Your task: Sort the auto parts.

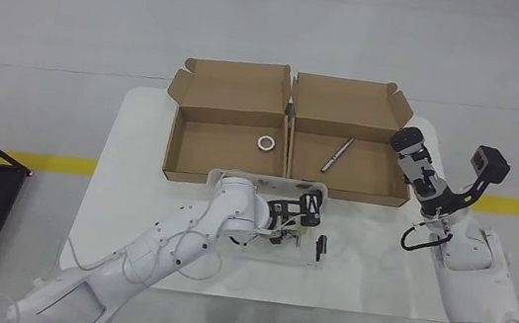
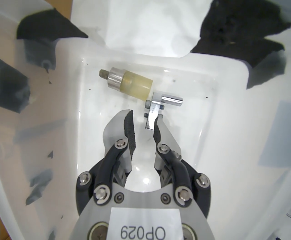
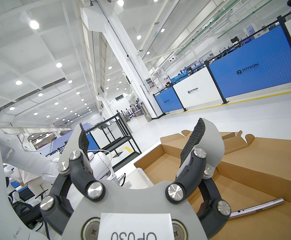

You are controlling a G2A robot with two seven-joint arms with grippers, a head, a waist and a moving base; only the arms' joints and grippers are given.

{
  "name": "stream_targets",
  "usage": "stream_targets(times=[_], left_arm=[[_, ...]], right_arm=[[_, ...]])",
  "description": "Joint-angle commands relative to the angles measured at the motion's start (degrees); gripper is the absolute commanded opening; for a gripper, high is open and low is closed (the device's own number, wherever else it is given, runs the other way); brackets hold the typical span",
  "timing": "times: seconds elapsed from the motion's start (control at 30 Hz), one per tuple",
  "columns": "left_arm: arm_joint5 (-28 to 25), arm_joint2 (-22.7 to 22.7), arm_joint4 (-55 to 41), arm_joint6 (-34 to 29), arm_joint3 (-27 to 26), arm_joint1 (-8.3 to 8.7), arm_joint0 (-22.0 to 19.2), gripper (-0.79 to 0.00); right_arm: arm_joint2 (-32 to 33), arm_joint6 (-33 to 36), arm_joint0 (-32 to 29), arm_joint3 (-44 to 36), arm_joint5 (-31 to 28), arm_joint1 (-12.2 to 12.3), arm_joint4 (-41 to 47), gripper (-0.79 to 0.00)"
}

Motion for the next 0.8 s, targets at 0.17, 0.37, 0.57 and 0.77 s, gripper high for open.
stream_targets(times=[0.17,0.37,0.57,0.77], left_arm=[[-0.77,-1.17,-1.48,-0.98,-2.77,0.46,-0.04,-0.785],[0.05,-4.17,-0.72,-1.88,-5.45,1.59,0.71,-0.785],[-0.85,-8.61,-2.60,-0.80,-7.51,3.10,2.75,-0.785],[-3.84,-14.87,-14.76,3.51,-7.41,4.43,5.15,-0.785]], right_arm=[[0.00,0.00,0.00,0.00,0.00,0.00,0.00,0.000],[0.00,0.00,0.00,0.00,0.00,0.00,0.00,0.000],[0.00,0.00,0.00,0.00,0.00,0.00,0.00,0.000],[0.00,0.00,0.00,0.00,0.00,0.00,0.00,0.000]])
